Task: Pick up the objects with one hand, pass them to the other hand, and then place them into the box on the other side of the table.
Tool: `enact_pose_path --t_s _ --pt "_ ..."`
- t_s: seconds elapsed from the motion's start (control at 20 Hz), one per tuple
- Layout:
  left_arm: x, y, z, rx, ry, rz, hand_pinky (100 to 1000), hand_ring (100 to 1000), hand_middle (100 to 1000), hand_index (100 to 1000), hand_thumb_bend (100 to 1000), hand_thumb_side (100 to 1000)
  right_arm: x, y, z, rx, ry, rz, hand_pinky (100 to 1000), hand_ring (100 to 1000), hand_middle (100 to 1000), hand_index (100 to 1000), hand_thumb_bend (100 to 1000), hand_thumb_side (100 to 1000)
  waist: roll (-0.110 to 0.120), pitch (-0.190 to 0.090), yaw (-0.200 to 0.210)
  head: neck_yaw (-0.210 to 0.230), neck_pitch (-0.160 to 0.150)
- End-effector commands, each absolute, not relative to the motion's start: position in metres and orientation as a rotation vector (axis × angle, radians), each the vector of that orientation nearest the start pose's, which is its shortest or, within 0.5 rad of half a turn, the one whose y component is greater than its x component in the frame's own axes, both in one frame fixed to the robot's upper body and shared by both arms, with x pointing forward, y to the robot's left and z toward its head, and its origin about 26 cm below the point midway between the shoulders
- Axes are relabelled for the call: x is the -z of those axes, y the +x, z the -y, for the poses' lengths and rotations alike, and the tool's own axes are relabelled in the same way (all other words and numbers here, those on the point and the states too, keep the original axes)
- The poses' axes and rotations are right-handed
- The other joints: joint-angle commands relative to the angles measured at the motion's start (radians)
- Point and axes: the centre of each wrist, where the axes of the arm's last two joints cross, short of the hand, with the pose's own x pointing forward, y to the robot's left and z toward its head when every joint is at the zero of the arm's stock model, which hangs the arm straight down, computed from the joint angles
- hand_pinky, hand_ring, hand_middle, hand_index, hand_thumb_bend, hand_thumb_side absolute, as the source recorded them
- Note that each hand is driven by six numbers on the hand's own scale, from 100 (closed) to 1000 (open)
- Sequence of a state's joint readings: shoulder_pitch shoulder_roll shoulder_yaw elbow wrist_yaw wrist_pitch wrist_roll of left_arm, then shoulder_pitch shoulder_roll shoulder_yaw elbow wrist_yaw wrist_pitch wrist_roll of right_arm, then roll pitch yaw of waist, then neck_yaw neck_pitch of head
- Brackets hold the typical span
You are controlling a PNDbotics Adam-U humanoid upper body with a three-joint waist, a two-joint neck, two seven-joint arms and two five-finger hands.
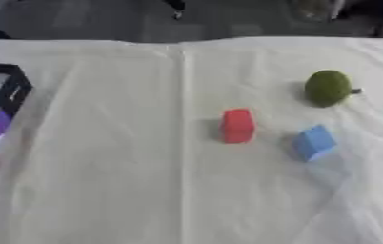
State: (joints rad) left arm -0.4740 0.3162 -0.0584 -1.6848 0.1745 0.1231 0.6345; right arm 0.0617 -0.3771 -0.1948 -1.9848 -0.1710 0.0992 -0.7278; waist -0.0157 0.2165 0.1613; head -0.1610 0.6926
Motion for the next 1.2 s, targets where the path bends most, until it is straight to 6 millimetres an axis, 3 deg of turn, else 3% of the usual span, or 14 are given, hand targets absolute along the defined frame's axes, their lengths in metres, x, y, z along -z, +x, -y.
enact_pose_path --t_s 0.05,0.35,0.7,1.2 --pt "-0.190 0.361 -0.254 -0.340 0.394 2.041 696 650 680 759 213 715 -0.137 0.244 0.355 0.510 -0.780 1.883 696 872 810 876 373 234 0.000 0.003 0.002 0.003 -0.001" --pt "-0.189 0.361 -0.258 -0.327 0.418 2.036 697 652 680 758 210 717 -0.141 0.227 0.383 0.089 -0.802 1.903 731 905 851 910 464 257 -0.015 0.000 -0.003 -0.013 0.012" --pt "-0.189 0.360 -0.263 -0.314 0.440 2.034 697 654 679 758 208 721 -0.171 0.213 0.416 -0.372 -0.787 1.787 770 904 853 913 517 290 -0.031 0.002 -0.011 -0.018 0.011" --pt "-0.188 0.360 -0.262 -0.299 0.438 2.034 697 657 679 758 206 724 -0.226 0.236 0.410 -0.713 -0.762 1.704 816 898 850 912 549 290 -0.043 0.002 -0.005 -0.046 0.000"
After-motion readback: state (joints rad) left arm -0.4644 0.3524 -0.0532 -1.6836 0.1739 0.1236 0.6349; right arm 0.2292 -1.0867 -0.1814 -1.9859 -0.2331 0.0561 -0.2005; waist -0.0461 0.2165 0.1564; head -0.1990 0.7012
